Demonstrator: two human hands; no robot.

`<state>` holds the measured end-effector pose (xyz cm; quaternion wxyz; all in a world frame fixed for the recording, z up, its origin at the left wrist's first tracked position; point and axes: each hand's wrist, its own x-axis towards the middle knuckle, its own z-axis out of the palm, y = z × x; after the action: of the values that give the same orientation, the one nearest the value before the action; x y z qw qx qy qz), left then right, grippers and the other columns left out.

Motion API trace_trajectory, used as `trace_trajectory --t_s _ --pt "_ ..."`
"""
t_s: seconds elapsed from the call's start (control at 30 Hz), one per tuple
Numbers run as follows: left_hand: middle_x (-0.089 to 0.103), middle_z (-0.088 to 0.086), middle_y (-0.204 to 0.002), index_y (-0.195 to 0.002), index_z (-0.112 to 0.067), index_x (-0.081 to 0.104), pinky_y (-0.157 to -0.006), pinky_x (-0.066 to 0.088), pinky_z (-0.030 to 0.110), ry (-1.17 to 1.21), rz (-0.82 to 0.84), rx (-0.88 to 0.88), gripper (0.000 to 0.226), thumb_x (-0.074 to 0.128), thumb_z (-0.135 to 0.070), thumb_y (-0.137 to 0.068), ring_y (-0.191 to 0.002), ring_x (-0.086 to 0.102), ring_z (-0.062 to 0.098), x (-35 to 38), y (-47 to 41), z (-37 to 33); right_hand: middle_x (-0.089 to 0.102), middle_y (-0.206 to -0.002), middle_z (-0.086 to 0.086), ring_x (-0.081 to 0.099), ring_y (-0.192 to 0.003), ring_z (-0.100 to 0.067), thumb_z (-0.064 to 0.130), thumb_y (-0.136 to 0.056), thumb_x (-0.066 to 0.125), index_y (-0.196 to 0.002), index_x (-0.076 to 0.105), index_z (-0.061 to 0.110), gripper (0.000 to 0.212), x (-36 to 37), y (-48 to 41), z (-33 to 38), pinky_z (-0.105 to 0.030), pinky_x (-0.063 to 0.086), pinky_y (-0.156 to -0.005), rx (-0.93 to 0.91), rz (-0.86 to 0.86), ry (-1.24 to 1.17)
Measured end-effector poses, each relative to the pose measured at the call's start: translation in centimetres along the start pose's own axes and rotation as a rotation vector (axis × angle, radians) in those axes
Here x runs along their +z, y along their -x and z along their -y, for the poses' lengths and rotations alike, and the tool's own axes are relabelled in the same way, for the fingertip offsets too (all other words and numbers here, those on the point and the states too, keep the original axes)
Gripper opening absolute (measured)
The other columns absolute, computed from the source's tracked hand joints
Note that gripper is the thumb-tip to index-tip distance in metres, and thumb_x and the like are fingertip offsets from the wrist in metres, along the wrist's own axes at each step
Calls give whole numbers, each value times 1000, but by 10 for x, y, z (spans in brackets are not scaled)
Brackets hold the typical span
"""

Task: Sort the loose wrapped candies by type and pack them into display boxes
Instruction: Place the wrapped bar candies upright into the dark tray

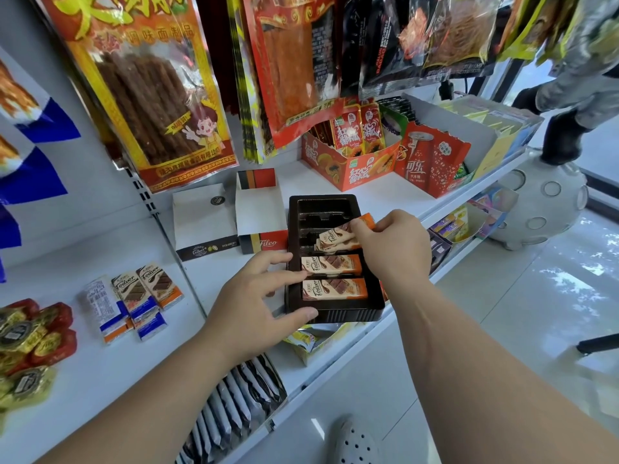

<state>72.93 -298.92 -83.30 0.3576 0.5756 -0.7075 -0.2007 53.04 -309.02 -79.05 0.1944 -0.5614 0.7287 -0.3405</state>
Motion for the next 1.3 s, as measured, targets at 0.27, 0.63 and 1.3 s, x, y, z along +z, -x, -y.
trace_trajectory --t_s 0.27,0.63,1.3 --pt "46 -30 -134 -125 -39 63 -79 37 1 21 -10 -30 70 70 -68 -62 -105 53 -4 -3 2 -3 67 -86 9 63 -85 -14 53 -77 75 -94 69 24 34 -7 2 -2 -35 53 -75 -102 103 -71" --pt "53 -25 -133 -118 -31 68 -74 41 6 32 -50 -49 68 77 -61 -58 -80 57 14 -2 1 4 58 -102 1 60 -89 -19 32 -91 61 -103 78 28 21 -11 2 -13 -31 47 -72 -367 240 149" --pt "55 -9 -134 -121 -25 67 -101 40 23 -230 -175 -176 32 66 -33 -90 -117 52 11 -59 34 -5 63 -104 0 52 -100 -26 36 -90 64 -97 76 25 19 23 46 51 -36 45 -85 -654 142 83"
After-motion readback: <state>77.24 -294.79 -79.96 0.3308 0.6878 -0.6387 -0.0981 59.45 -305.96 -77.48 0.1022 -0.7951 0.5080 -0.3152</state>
